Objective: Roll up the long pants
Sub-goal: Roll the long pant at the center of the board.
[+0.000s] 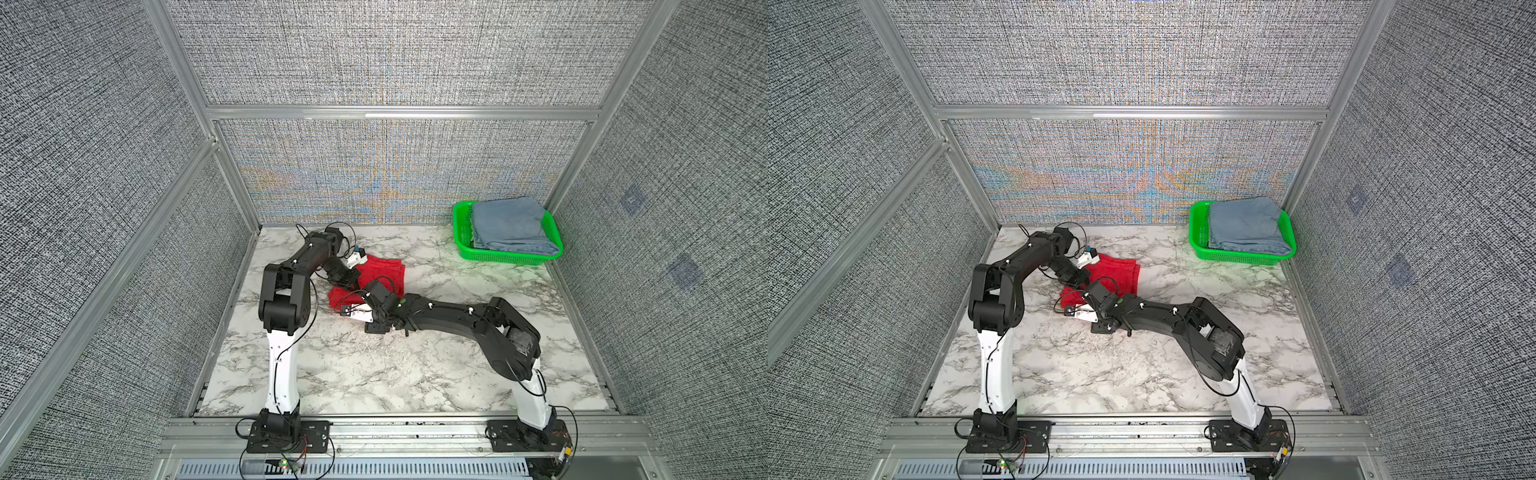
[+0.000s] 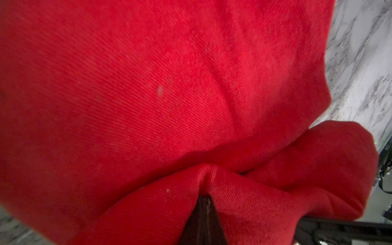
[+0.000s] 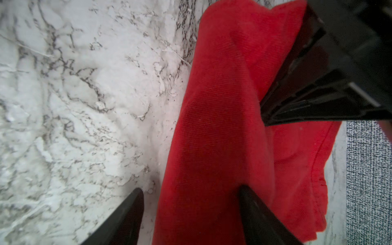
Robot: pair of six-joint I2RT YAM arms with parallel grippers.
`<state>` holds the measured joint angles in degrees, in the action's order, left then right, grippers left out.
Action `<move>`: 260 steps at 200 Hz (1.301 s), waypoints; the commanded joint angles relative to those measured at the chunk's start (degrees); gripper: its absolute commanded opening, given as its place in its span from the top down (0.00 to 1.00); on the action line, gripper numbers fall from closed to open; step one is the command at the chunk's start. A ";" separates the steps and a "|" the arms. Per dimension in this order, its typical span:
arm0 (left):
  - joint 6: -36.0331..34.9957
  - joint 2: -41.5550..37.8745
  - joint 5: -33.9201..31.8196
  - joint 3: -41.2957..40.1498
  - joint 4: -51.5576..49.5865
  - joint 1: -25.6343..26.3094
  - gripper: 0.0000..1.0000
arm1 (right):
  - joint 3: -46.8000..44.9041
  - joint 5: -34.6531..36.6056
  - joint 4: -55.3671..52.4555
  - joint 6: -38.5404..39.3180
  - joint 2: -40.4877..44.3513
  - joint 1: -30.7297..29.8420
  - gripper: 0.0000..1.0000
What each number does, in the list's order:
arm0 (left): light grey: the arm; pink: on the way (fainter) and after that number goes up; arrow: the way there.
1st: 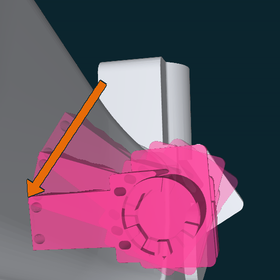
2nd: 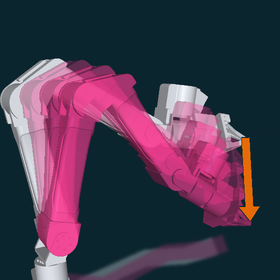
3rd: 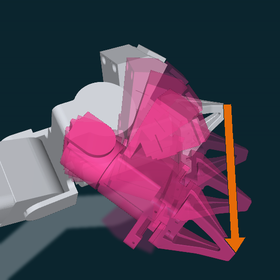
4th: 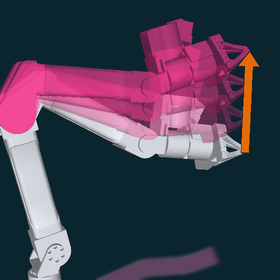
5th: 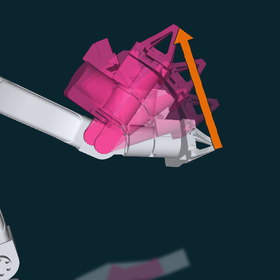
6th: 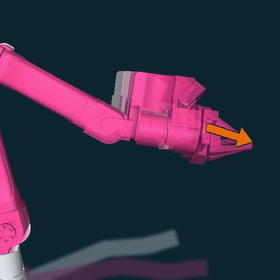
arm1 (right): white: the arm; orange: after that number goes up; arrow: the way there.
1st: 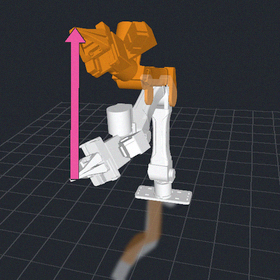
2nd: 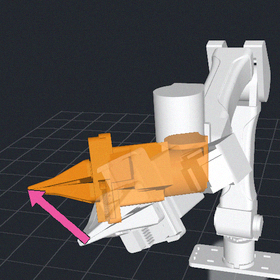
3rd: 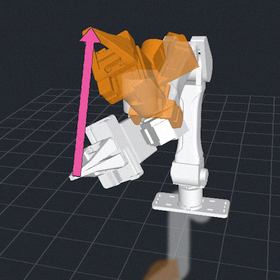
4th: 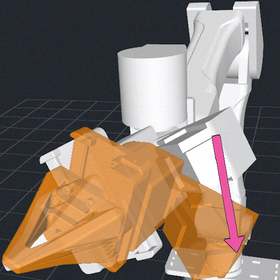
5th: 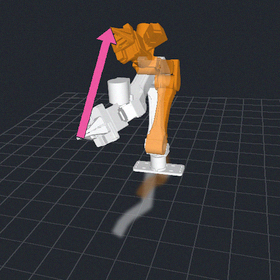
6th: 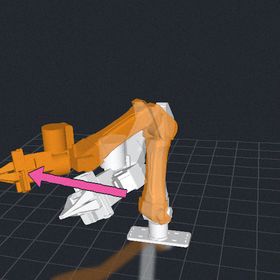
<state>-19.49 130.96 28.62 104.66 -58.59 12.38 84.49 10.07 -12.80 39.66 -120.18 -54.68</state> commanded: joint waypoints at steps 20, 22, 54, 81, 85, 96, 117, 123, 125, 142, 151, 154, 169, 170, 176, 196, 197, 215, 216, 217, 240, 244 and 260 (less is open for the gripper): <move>-0.90 1.07 -9.29 -0.78 0.45 -0.11 0.98 | 1.90 0.73 0.45 0.42 -2.63 0.28 0.35; -0.90 1.06 -9.35 -0.78 0.41 -0.08 0.98 | 1.97 0.67 0.37 0.42 -2.72 0.34 0.36; -1.25 0.79 -9.18 -1.17 0.32 -0.09 0.98 | 3.19 0.66 -0.14 0.59 -4.30 1.00 0.45; -1.39 0.57 -9.17 -1.56 0.34 -0.12 0.98 | 4.01 0.79 -1.13 0.77 -5.72 1.41 0.52; -1.36 0.53 -9.08 -1.57 0.24 -0.08 0.98 | 4.15 0.75 -1.27 0.77 -5.88 1.56 0.53; -1.43 0.30 -8.91 -1.48 0.14 -0.10 0.98 | 4.37 0.51 -1.59 0.77 -6.33 1.63 0.58; -1.34 -0.70 -8.23 -1.05 -0.12 -0.12 0.98 | 5.27 -0.33 -3.02 0.78 -6.98 1.83 0.73; -1.27 -1.23 -8.10 -0.96 0.00 -0.15 0.98 | 5.57 -0.68 -3.66 0.69 -7.16 1.85 0.79; -1.26 -1.47 -8.05 -1.00 0.08 -0.16 0.98 | 5.70 -0.82 -3.89 0.64 -7.17 1.92 0.81; -0.70 -3.46 -7.67 -0.96 0.97 -0.37 0.98 | 6.76 -2.61 -5.76 0.09 -7.13 2.36 1.00; -0.32 -4.49 -7.52 -0.70 1.26 -0.49 0.98 | 7.66 -4.02 -7.32 -0.32 -7.05 2.76 1.00; -0.22 -4.78 -7.44 -0.62 1.28 -0.56 0.98 | 7.98 -4.61 -7.86 -0.43 -6.97 2.80 1.00; 0.12 -6.36 -7.25 0.05 1.33 -0.93 0.98 | 10.39 -7.64 -11.49 -1.02 -7.01 3.60 1.00; 0.14 -6.47 -7.26 0.08 1.35 -1.03 0.98 | 10.59 -7.84 -11.83 -1.05 -7.00 3.65 1.00; 0.31 -7.12 -7.10 0.27 1.37 -1.21 0.98 | 11.99 -9.17 -13.66 -1.24 -7.20 3.99 1.00; 0.67 -9.08 -6.54 0.63 1.37 -2.26 0.98 | 16.96 -16.00 -21.22 -1.75 -8.11 5.26 1.00; 0.67 -9.20 -6.55 0.63 1.41 -2.35 0.98 | 17.21 -16.42 -21.57 -1.76 -8.17 5.36 1.00; 0.90 -10.87 -6.12 0.46 1.46 -3.27 0.98 | 21.15 -22.77 -26.92 -2.07 -9.07 6.62 1.00; 0.92 -10.97 -6.12 0.46 1.46 -3.34 0.98 | 21.37 -23.10 -27.10 -2.10 -9.13 6.70 1.00; 0.93 -11.07 -6.08 0.41 1.46 -3.42 0.98 | 21.62 -23.44 -27.37 -2.12 -9.16 6.74 1.00; 0.77 -12.74 -5.40 -0.70 1.54 -4.60 0.98 | 27.06 -31.43 -34.21 -1.22 -11.20 8.07 1.00; 0.64 -13.00 -5.35 -1.04 1.63 -4.77 0.98 | 27.96 -32.73 -35.36 -1.06 -11.51 8.24 1.00; -0.17 -14.25 -5.16 -2.83 2.02 -5.04 0.98 | 31.65 -37.43 -40.27 0.17 -12.90 8.70 1.00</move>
<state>-19.05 118.15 22.52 103.61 -56.64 7.68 112.07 -14.61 -40.69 38.87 -131.70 -46.41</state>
